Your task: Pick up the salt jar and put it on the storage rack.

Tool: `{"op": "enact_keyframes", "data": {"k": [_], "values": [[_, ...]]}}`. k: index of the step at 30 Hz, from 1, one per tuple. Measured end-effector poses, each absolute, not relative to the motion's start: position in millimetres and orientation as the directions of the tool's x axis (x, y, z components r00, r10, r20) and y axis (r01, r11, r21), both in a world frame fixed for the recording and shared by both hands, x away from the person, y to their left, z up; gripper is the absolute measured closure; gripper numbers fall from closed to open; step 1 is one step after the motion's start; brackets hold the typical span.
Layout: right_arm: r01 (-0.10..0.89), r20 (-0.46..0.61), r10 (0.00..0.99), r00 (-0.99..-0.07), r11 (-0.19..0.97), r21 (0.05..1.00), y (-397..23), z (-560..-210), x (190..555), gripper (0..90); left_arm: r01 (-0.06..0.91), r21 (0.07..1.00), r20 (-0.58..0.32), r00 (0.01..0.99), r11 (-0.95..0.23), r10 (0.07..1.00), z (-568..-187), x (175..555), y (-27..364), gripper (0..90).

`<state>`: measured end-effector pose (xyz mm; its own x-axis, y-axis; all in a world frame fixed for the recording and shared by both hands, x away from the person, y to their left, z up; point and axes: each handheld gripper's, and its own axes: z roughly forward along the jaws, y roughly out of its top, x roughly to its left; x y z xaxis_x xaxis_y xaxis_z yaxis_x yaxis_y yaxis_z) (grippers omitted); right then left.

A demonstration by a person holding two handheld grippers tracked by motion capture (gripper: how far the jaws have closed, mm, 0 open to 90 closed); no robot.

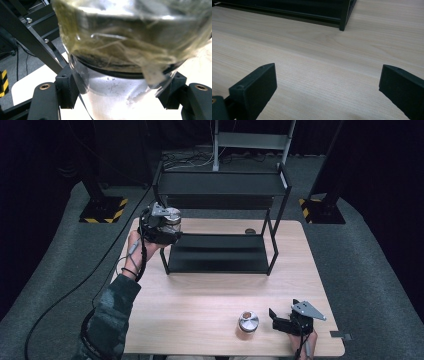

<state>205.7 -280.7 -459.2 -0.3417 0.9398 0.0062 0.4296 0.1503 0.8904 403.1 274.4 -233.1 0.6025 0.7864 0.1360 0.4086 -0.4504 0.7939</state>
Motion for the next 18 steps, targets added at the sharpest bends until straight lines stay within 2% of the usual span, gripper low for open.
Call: {"op": "enact_keyframes", "data": {"k": [18], "values": [[0.429,0.004,0.940,-0.341,0.152,0.891,-280.2,-459.3,205.5,0.2,0.397,0.784,0.160,0.613,-0.477,0.773,-212.2,404.7,273.2,30.8]]}}
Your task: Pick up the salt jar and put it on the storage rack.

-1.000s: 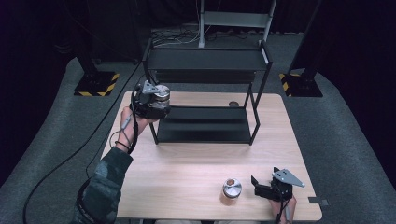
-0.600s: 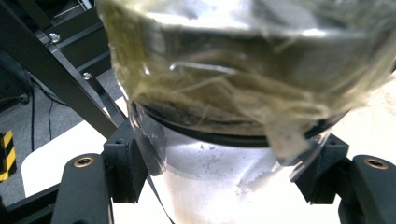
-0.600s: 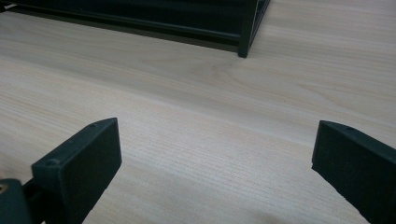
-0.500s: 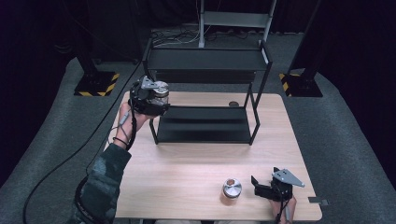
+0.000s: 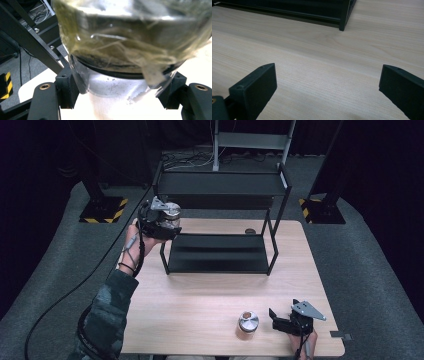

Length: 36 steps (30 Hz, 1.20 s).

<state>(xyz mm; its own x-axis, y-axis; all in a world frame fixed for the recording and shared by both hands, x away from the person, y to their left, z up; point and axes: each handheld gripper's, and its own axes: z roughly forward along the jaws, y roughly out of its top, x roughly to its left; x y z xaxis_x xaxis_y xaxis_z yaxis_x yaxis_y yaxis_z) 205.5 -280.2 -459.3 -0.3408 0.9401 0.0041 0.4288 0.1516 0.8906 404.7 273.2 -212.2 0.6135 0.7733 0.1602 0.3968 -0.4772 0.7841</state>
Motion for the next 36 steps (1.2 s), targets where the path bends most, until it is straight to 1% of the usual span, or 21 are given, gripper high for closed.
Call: {"op": "enact_keyframes", "data": {"k": [36], "values": [[0.431,0.003,0.940,-0.341,0.153,0.889,-279.9,-458.9,205.9,0.2,0.383,0.775,0.179,0.629,-0.502,0.757,-173.5,410.5,269.4,30.7]]}}
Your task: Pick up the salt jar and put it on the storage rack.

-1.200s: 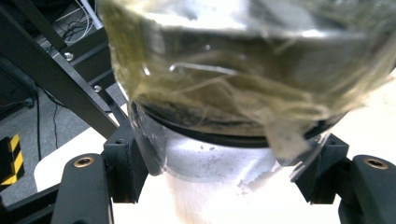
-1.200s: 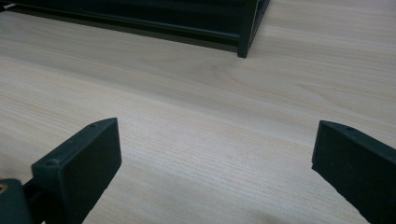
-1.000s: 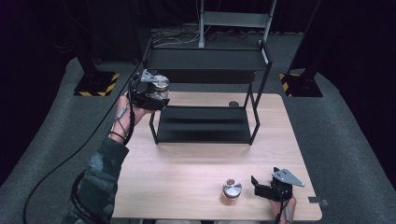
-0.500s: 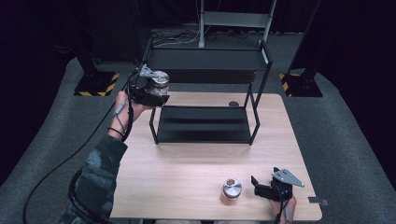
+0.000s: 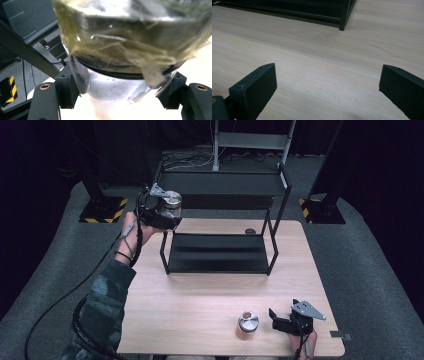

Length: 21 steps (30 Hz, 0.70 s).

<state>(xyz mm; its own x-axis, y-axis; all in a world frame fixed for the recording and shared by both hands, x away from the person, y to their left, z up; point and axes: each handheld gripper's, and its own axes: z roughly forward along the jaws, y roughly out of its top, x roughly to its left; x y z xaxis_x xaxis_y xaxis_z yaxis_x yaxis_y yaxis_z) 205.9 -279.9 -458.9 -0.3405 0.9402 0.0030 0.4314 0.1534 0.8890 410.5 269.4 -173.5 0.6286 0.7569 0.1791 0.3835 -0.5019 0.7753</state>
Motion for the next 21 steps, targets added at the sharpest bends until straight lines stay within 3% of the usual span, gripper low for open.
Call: {"op": "enact_keyframes", "data": {"k": [21], "values": [[0.433,0.003,0.940,-0.340,0.154,0.888,-279.8,-458.7,206.1,0.2,0.367,0.788,0.175,0.636,-0.495,0.751,-154.2,412.3,267.3,30.7]]}}
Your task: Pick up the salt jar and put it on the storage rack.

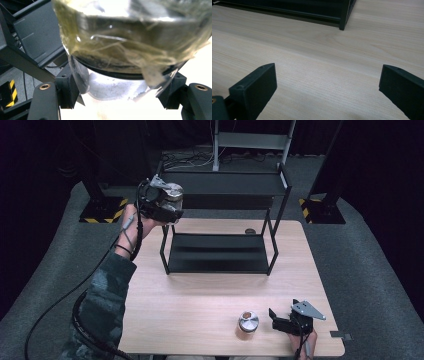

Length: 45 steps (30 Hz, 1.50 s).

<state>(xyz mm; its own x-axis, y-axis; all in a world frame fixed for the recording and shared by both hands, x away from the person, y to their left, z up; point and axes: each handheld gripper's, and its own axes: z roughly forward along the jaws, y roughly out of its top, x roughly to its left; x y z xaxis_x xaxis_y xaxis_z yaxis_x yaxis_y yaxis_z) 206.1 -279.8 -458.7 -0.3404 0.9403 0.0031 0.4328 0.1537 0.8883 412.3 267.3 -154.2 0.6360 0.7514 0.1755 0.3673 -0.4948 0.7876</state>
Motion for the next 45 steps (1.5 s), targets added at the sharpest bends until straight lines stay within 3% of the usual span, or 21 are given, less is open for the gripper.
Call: {"op": "enact_keyframes", "data": {"k": [45], "values": [[0.433,0.002,0.940,-0.341,0.155,0.888,-280.0,-458.7,206.5,0.4,0.352,0.813,0.175,0.612,-0.464,0.771,-103.1,422.9,256.2,30.7]]}}
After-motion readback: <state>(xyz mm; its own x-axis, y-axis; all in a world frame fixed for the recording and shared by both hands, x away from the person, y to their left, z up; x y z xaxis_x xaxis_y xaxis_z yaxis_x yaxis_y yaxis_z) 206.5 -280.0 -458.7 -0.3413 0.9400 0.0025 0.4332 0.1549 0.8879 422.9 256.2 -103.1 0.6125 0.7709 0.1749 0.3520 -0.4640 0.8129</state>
